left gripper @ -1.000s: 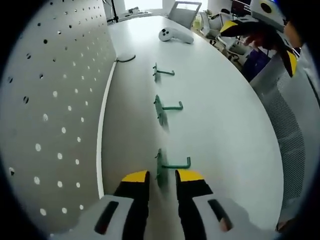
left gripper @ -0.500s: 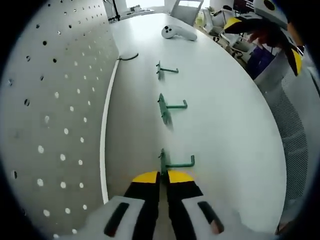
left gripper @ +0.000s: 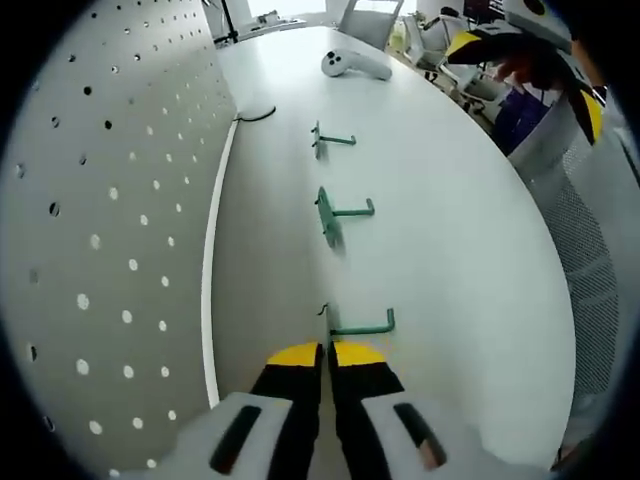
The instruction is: Insert the hook assembly into the mounting plate slot until the hook locks in place.
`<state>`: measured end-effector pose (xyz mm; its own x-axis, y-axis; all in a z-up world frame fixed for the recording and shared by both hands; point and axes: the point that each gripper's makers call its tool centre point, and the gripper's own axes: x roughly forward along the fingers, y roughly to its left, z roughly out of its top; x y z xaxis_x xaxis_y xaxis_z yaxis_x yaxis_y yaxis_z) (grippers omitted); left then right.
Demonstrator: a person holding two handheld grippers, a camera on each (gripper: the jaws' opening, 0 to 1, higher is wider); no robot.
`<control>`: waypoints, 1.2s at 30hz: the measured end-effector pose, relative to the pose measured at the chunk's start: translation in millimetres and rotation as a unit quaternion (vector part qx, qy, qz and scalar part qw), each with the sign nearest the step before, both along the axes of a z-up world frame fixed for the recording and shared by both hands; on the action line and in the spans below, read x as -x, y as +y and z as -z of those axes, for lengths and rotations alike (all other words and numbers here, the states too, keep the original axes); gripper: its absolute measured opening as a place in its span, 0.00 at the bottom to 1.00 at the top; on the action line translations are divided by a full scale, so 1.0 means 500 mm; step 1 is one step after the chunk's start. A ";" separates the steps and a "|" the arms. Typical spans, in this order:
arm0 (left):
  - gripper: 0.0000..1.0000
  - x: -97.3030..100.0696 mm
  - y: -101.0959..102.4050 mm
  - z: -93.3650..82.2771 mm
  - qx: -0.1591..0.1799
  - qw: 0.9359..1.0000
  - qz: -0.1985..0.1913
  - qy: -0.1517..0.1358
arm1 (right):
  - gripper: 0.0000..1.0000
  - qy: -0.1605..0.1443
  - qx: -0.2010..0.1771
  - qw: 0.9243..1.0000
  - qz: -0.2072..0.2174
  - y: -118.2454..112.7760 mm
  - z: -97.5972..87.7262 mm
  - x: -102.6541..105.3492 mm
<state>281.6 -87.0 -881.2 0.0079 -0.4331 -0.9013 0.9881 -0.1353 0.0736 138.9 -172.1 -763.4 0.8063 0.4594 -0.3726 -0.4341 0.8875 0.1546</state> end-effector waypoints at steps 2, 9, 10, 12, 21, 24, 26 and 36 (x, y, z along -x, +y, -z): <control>0.03 0.000 0.000 0.000 0.000 1.000 0.000 0.001 | 0.72 -0.001 -0.003 1.000 0.001 0.000 -0.001 0.000; 0.03 0.000 0.002 -0.001 -0.003 1.000 0.006 -0.005 | 0.73 -0.001 -0.005 1.000 0.000 0.002 -0.003 -0.001; 0.02 -0.004 0.002 -0.001 -0.002 1.000 0.010 -0.015 | 0.73 -0.001 -0.005 1.000 0.000 0.001 -0.003 -0.001; 0.02 -0.001 0.002 -0.002 0.001 1.000 0.007 -0.011 | 0.73 -0.001 -0.007 1.000 0.000 0.002 -0.002 0.000; 0.02 -0.005 -0.008 -0.032 0.043 0.999 0.003 -0.015 | 0.73 -0.002 -0.008 1.000 0.004 -0.001 -0.003 -0.001; 0.02 -0.005 -0.001 -0.038 0.046 0.999 -0.002 -0.014 | 0.73 -0.004 -0.010 1.000 0.006 -0.003 -0.005 -0.002; 0.02 -0.006 0.001 -0.045 0.051 0.999 -0.006 -0.015 | 0.73 -0.004 -0.010 1.000 0.006 -0.003 -0.005 -0.002; 0.02 -0.017 0.003 -0.091 0.095 0.994 -0.052 -0.010 | 0.73 -0.006 -0.012 1.000 0.007 -0.004 -0.007 -0.002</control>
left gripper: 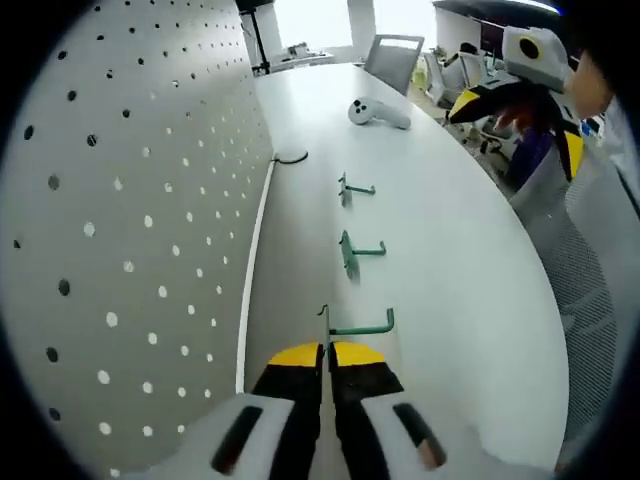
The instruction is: Insert the hook assembly into the mounting plate slot until the hook locks in place.
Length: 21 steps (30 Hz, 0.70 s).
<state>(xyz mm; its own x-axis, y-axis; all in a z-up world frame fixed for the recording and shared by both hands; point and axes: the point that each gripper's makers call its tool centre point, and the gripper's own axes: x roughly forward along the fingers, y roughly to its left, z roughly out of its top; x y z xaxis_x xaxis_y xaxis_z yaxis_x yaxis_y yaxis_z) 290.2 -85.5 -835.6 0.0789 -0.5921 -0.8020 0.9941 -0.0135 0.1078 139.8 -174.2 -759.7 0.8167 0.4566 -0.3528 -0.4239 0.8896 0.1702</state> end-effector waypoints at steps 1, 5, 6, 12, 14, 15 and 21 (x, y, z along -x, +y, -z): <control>0.02 0.001 0.000 -0.005 0.004 1.000 0.000 0.000 | 0.73 0.000 0.000 1.000 0.001 -0.001 0.000 0.000; 0.02 -0.004 0.001 -0.015 0.011 1.000 -0.008 -0.004 | 0.73 -0.001 0.000 1.000 0.000 0.000 -0.001 0.000; 0.02 -0.005 0.000 -0.020 0.016 1.000 -0.013 -0.002 | 0.73 -0.001 0.000 1.000 -0.001 0.000 -0.001 0.000; 0.02 -0.002 -0.007 -0.044 0.039 0.999 -0.024 -0.005 | 0.73 -0.003 -0.003 1.000 0.001 -0.002 -0.003 0.000; 0.02 0.001 -0.005 -0.046 0.039 0.999 -0.025 -0.005 | 0.73 -0.004 -0.006 1.000 0.003 -0.002 -0.004 -0.001; 0.02 0.001 -0.004 -0.047 0.039 0.999 -0.025 -0.008 | 0.73 -0.004 -0.008 1.000 0.004 -0.002 -0.005 -0.001; 0.02 0.002 0.002 -0.058 0.047 0.998 -0.033 -0.010 | 0.72 -0.003 -0.009 1.000 0.004 -0.003 -0.005 -0.001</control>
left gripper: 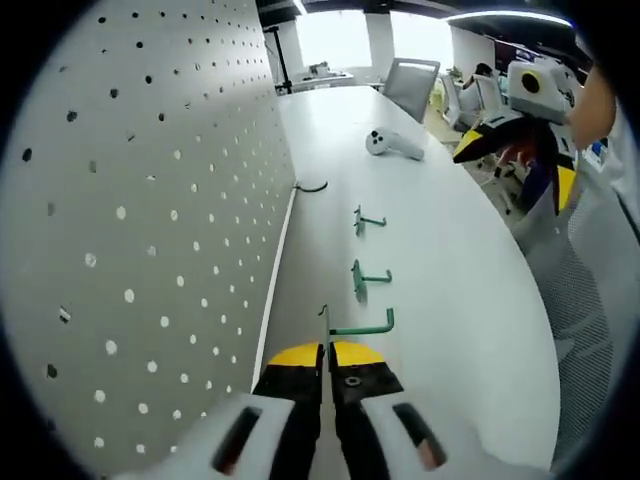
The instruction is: Insert the hook assembly into the mounting plate slot until the hook locks in place.
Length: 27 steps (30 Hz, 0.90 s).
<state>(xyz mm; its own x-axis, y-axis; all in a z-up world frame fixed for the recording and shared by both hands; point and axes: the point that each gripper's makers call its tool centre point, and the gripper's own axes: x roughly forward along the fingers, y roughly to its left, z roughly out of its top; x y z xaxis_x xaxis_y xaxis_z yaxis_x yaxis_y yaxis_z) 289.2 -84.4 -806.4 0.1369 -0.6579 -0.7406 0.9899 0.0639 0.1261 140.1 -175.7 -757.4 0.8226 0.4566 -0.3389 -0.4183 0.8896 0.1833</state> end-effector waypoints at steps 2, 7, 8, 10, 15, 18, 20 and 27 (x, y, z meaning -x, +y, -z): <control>0.02 0.001 0.003 -0.001 0.000 1.000 -0.001 -0.003 | 0.72 -0.001 -0.006 1.000 0.003 -0.002 -0.003 -0.001; 0.02 0.008 0.008 -0.013 0.013 1.000 -0.012 0.003 | 0.72 -0.002 -0.009 1.000 0.004 -0.003 -0.003 -0.002; 0.02 0.009 0.010 -0.014 0.014 1.000 -0.012 0.003 | 0.72 -0.001 -0.011 1.000 0.006 -0.004 -0.003 -0.002; 0.02 0.010 0.014 -0.020 0.017 1.000 -0.012 0.000 | 0.72 -0.001 -0.012 1.000 0.009 -0.007 -0.003 -0.003; 0.02 0.008 0.014 -0.054 0.039 0.999 -0.024 -0.007 | 0.72 -0.003 -0.010 1.000 0.008 -0.005 -0.005 -0.003; 0.02 0.011 0.012 -0.070 0.052 0.998 -0.028 -0.008 | 0.72 -0.002 -0.007 1.000 0.006 -0.005 -0.002 -0.003; 0.02 0.012 0.010 -0.080 0.062 0.998 -0.031 -0.009 | 0.72 -0.003 -0.005 1.000 0.005 -0.004 -0.003 -0.003; 0.02 0.015 0.016 -0.103 0.084 0.995 -0.049 -0.011 | 0.72 -0.001 -0.002 1.000 0.004 -0.004 0.000 -0.001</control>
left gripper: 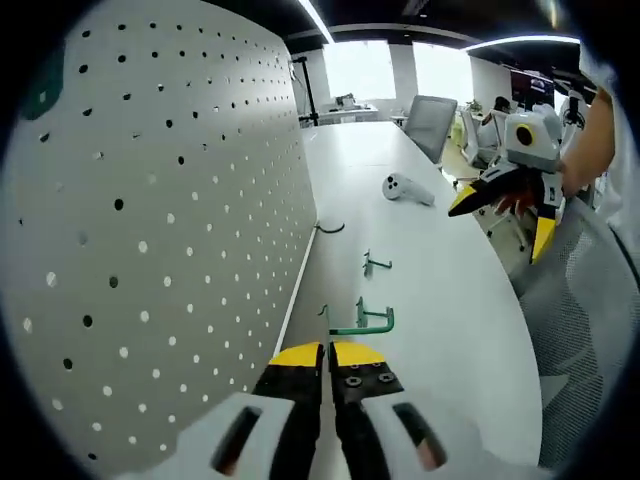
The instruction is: Insert the hook assembly into the mounting plate slot until the hook locks in place.
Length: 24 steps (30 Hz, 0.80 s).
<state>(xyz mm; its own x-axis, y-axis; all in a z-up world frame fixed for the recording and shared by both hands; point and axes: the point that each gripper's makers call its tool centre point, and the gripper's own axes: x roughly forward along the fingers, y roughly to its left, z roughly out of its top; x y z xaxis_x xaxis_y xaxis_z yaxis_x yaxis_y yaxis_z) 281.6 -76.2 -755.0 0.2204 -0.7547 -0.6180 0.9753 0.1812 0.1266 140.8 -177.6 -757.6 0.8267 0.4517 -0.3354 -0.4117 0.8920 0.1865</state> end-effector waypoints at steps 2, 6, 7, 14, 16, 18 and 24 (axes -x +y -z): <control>0.02 0.003 0.001 -0.007 0.008 1.000 0.000 -0.004 | 0.72 -0.001 -0.001 1.000 0.001 0.000 -0.001 0.000; 0.02 0.007 0.005 -0.030 0.032 0.999 -0.020 -0.001 | 0.72 -0.002 0.000 1.000 0.000 0.001 -0.002 -0.001; 0.02 0.007 0.008 -0.036 0.037 0.999 -0.024 -0.003 | 0.72 -0.002 -0.001 1.000 0.000 0.001 -0.002 -0.001; 0.02 0.021 0.013 -0.071 0.071 0.997 -0.040 -0.007 | 0.72 -0.005 -0.005 1.000 -0.001 0.003 -0.007 -0.001; 0.02 0.028 0.016 -0.084 0.084 0.995 -0.045 -0.011 | 0.72 -0.006 -0.005 1.000 -0.001 0.002 -0.007 -0.001; 0.02 0.023 0.020 -0.098 0.107 0.992 -0.058 -0.026 | 0.72 -0.007 -0.005 1.000 0.000 0.002 -0.008 -0.001; 0.02 0.048 0.031 -0.105 0.121 0.990 -0.067 -0.036 | 0.72 -0.009 0.000 1.000 -0.006 0.007 -0.009 0.001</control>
<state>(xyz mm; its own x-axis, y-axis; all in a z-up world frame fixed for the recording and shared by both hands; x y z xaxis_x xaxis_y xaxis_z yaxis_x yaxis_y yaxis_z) 257.6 -60.8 -702.3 0.3654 -0.8400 -0.4011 0.9305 0.3420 0.1313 140.5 -174.0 -753.1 0.8272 0.4616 -0.3206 -0.4256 0.8870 0.1790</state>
